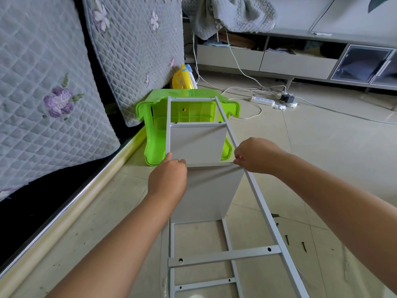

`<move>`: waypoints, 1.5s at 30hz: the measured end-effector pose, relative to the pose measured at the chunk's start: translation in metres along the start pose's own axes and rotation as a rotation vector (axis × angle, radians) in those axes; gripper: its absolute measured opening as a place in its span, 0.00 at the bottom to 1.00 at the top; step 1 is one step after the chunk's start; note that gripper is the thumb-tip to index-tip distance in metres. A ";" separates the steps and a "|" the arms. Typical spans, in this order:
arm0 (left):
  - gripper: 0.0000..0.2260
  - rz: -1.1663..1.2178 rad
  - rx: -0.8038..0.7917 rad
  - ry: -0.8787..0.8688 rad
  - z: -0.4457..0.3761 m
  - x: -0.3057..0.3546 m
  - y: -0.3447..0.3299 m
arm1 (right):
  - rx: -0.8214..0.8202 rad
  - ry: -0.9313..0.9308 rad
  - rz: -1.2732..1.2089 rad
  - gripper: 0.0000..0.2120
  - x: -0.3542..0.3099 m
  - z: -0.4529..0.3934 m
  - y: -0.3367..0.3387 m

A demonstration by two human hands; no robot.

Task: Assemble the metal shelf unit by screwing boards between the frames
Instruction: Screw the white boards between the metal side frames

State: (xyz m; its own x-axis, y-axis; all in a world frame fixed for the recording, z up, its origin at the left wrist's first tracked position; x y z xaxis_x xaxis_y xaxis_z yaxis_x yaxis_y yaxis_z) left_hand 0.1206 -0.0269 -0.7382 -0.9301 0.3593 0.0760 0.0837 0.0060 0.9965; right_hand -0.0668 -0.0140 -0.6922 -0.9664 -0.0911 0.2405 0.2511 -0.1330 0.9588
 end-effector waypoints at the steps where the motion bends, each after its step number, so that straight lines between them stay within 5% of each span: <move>1: 0.17 -0.003 -0.004 0.001 -0.001 0.000 -0.001 | -0.006 -0.005 -0.012 0.15 0.000 0.000 -0.001; 10: 0.13 -0.172 -0.019 -0.002 -0.003 0.006 -0.001 | 0.133 -0.087 -0.394 0.16 0.031 0.024 -0.017; 13: 0.21 -0.156 -0.002 -0.057 -0.003 0.030 -0.009 | 0.144 -0.225 -0.528 0.13 0.055 0.043 -0.050; 17: 0.26 -0.007 -0.112 -0.130 -0.005 0.074 -0.016 | -0.074 -0.380 -0.640 0.13 0.070 0.066 -0.119; 22: 0.28 -0.055 -0.110 -0.094 -0.007 0.079 -0.025 | -0.455 -0.494 -0.484 0.12 0.059 0.094 -0.226; 26: 0.28 -0.072 -0.101 -0.096 -0.006 0.080 -0.024 | -0.514 -0.704 -0.462 0.15 0.034 0.134 -0.301; 33: 0.28 -0.095 -0.065 -0.128 -0.005 0.079 -0.025 | -0.379 -0.849 -0.497 0.13 0.013 0.163 -0.318; 38: 0.27 -0.058 -0.074 -0.134 -0.001 0.077 -0.021 | -0.252 -0.880 -0.700 0.06 0.034 0.118 -0.269; 45: 0.26 -0.013 -0.107 -0.159 0.000 0.074 -0.019 | 0.554 -0.723 -1.153 0.05 0.065 0.078 -0.129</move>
State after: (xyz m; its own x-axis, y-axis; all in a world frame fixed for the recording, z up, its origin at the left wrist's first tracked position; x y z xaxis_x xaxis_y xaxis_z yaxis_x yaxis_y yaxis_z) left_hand 0.0500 0.0000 -0.7515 -0.8619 0.5029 0.0651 0.0258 -0.0847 0.9961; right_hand -0.1664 0.0738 -0.7889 -0.4715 0.3256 -0.8196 -0.5536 0.6141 0.5625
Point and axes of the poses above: each hand's wrist, its own z-axis away from the middle knuckle, its own y-axis out of the back of the hand, x = y × z, the point moved 1 cm from there along -z, towards the middle knuckle, and after that the axes turned 1 degree about z, right-handed, at the moved point
